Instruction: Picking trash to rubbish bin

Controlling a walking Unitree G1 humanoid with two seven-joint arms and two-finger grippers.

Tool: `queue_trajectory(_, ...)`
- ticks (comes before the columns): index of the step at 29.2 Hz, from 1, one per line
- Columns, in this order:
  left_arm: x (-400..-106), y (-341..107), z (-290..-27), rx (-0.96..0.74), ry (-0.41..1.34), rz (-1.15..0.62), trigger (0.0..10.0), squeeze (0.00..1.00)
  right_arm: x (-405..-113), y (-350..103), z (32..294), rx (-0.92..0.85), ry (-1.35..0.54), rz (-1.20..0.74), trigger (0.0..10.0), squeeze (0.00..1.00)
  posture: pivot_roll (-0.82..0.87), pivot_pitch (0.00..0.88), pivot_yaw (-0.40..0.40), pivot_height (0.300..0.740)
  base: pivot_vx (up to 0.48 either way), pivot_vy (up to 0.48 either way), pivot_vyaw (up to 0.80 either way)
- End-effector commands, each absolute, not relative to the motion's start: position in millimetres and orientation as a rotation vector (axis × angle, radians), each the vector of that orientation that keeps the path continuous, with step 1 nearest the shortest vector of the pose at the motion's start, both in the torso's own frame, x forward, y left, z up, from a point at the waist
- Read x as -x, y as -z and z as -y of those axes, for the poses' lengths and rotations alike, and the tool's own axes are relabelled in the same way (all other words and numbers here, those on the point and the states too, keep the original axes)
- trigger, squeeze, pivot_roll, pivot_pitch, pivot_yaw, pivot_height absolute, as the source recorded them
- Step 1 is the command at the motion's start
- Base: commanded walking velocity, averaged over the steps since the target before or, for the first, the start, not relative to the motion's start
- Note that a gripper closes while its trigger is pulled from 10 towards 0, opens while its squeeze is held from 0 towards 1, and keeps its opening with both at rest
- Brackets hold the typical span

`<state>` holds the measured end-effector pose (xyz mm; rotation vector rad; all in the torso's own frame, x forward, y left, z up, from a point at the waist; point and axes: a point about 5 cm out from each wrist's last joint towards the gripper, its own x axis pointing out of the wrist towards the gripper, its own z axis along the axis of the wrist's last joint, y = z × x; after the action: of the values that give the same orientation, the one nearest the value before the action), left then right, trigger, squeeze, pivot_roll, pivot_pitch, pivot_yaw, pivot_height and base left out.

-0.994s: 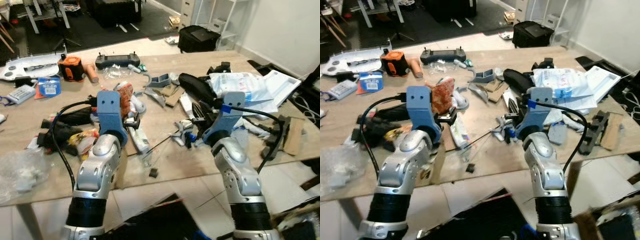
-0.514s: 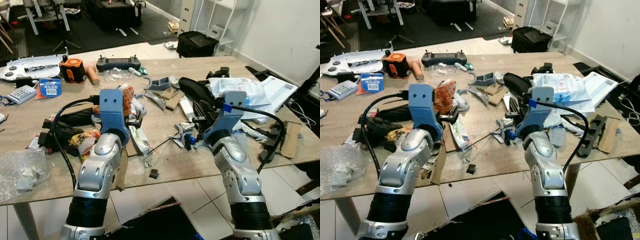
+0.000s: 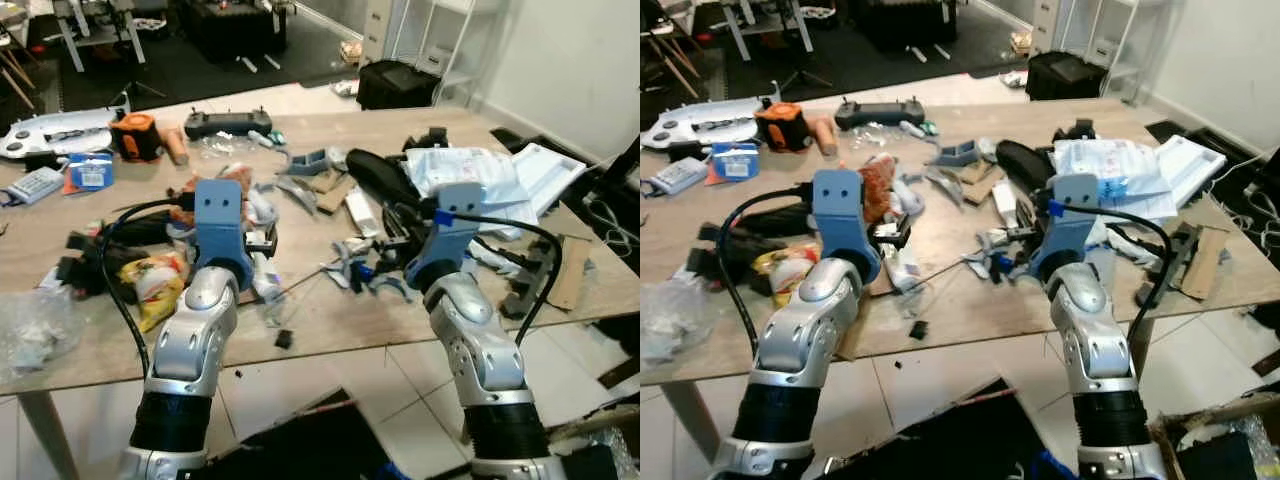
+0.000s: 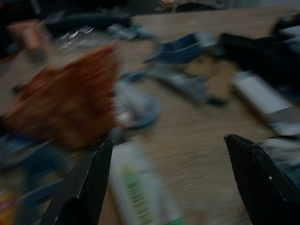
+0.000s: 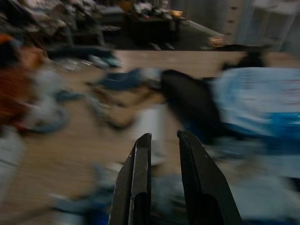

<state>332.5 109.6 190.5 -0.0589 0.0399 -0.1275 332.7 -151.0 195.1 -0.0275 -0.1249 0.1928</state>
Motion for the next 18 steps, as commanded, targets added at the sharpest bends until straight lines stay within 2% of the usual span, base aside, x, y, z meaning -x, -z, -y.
queue_trajectory(1,-332,-187,-110,0.055,0.127,-0.055,10.0,0.0,-332,-187,149,0.072,-0.207,0.064,10.0,0.0,-0.01,0.106,-0.005,0.74,0.0,0.0,0.0)
queue_trajectory(5,-331,-186,-110,0.062,0.126,-0.055,10.0,0.0,-332,-180,154,0.193,-0.233,-0.003,10.0,0.0,-0.01,0.104,-0.005,0.74,0.0,0.0,0.0)
queue_trajectory(8,-331,-186,-109,0.065,0.125,-0.055,10.0,0.0,-331,-177,156,0.215,-0.262,-0.041,10.0,0.0,-0.02,0.104,-0.008,0.74,0.0,0.0,0.0)
queue_trajectory(9,-331,-186,-109,0.065,0.124,-0.055,10.0,0.0,-330,-176,160,0.225,-0.257,-0.051,10.0,0.96,-0.02,0.107,-0.01,0.74,0.0,0.0,0.0)
queue_trajectory(11,-331,-185,-109,0.065,0.124,-0.056,10.0,0.0,-329,-173,163,0.242,-0.255,-0.074,10.0,1.0,-0.02,0.107,-0.01,0.74,0.0,0.0,0.0)
queue_trajectory(16,-329,-184,-109,0.065,0.128,-0.06,10.0,0.0,-328,-169,172,0.273,-0.226,-0.109,10.0,1.0,-0.02,0.109,-0.011,0.74,0.0,0.0,0.0)
queue_trajectory(18,-329,-184,-108,0.065,0.133,-0.061,10.0,0.0,-329,-165,184,0.298,-0.155,-0.123,10.0,1.0,-0.02,0.111,-0.01,0.74,0.0,0.0,0.0)
